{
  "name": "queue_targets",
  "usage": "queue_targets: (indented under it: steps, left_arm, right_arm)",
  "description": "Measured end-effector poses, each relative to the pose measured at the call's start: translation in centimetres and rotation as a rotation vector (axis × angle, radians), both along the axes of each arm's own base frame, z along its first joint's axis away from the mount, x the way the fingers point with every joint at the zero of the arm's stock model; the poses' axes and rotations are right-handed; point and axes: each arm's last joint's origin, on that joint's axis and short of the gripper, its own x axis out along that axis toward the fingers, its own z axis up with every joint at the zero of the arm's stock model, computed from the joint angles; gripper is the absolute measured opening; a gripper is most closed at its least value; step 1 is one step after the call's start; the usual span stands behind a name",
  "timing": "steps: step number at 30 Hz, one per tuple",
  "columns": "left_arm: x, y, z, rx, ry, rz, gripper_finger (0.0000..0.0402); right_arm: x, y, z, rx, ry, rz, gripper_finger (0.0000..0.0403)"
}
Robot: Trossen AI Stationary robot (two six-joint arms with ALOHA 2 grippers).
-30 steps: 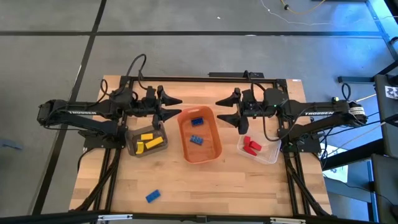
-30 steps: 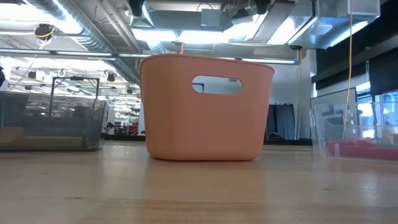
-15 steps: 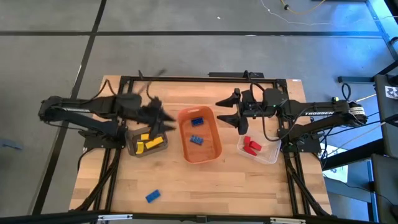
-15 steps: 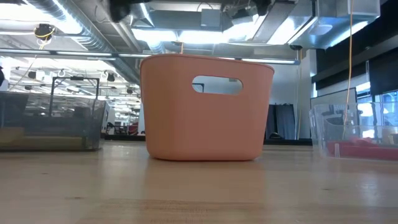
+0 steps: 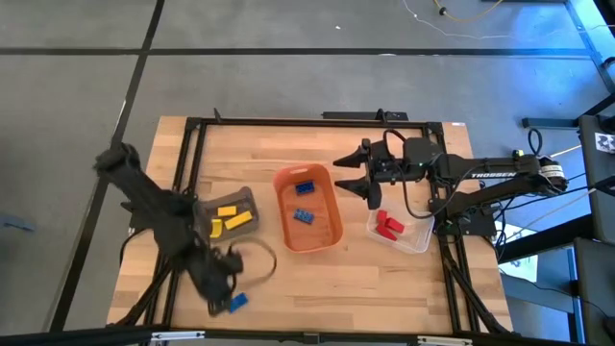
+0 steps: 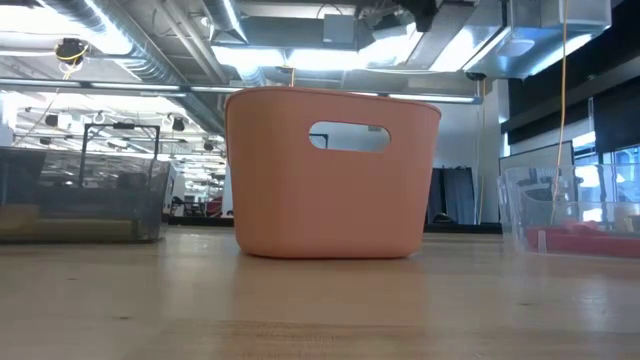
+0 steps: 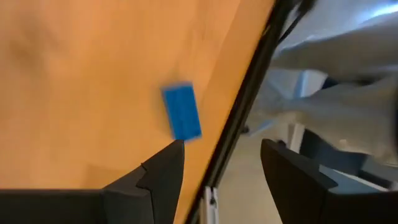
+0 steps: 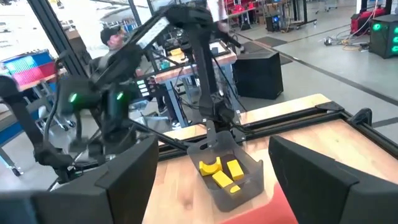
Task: Sort & place blocks by color
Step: Put the blue game piece into the orange bin
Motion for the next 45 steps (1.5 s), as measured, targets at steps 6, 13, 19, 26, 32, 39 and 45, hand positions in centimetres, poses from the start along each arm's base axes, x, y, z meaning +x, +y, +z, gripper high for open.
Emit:
queue_targets:
  steps: [6, 13, 19, 26, 32, 39, 45]
  left_arm:
    - [1.3, -5.5, -5.5, -0.036, 0.08, 0.089, 0.0204]
    - [2.3, -6.1, -9.2, 0.067, 0.124, 0.14, 0.0204]
    - [2.2, -5.8, -9.9, 0.134, 0.137, 0.165, 0.0204]
    - [2.1, -5.5, -10.2, 0.192, 0.137, 0.157, 0.0204]
    - [1.8, -5.0, -10.5, 0.269, 0.167, 0.135, 0.0204]
    - [1.9, -4.5, -10.5, 0.295, 0.178, 0.148, 0.0203]
    - [1.5, -4.0, -9.1, 0.29, 0.131, 0.136, 0.0204]
  right_arm:
    - [0.0, 0.0, -0.4, -0.002, 0.044, 0.0, 0.0306]
    - [-0.1, 0.0, -0.7, 0.0, 0.075, 0.0, 0.0306]
    - [-0.1, 0.0, -1.1, 0.004, 0.111, 0.0, 0.0306]
    - [-0.1, 0.0, -1.1, 0.002, 0.117, -0.001, 0.0306]
    - [-0.1, 0.0, -1.2, 0.002, 0.12, -0.001, 0.0306]
    - [-0.1, -0.1, -1.2, -0.002, 0.12, -0.026, 0.0306]
    - [-0.1, -0.1, -1.2, -0.002, 0.12, -0.026, 0.0306]
